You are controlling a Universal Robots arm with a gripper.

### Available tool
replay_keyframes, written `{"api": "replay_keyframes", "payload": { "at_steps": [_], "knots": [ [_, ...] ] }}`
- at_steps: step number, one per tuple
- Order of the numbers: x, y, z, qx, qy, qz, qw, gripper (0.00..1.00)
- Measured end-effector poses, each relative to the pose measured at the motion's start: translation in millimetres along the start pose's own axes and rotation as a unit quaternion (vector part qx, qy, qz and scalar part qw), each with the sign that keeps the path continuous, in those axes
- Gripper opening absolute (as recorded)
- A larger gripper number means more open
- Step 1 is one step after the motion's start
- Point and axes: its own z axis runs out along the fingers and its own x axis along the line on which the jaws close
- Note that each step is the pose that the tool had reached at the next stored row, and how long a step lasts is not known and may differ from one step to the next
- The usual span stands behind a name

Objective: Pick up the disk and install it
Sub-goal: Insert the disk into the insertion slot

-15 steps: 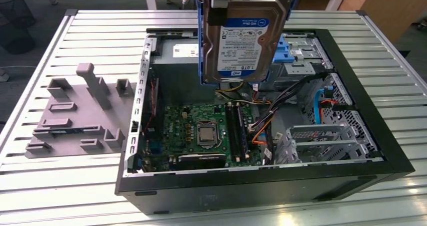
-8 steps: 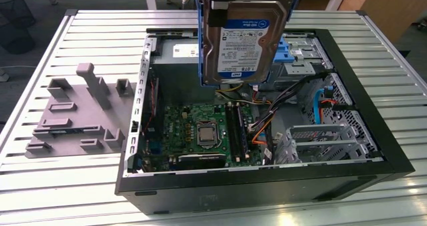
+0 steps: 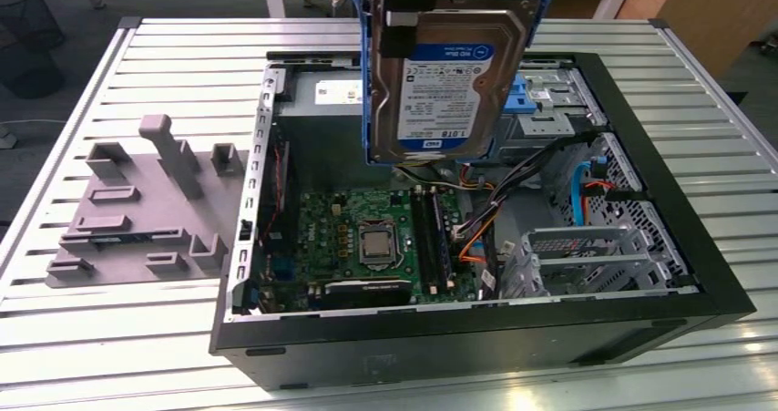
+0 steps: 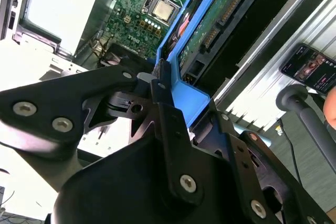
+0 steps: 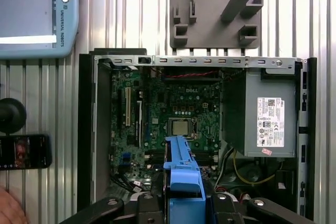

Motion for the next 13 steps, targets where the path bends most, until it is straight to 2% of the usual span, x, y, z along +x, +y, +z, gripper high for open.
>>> {"api": "replay_keyframes", "payload": {
  "at_steps": [9, 13],
  "knots": [
    [5.6, -0.1, 0.6, 0.0000, 0.0000, 0.000, 1.0000, 0.37],
    [11.5, -0.2, 1.2, 0.0000, -0.0001, 0.000, 1.0000, 0.37]
  ]
}}
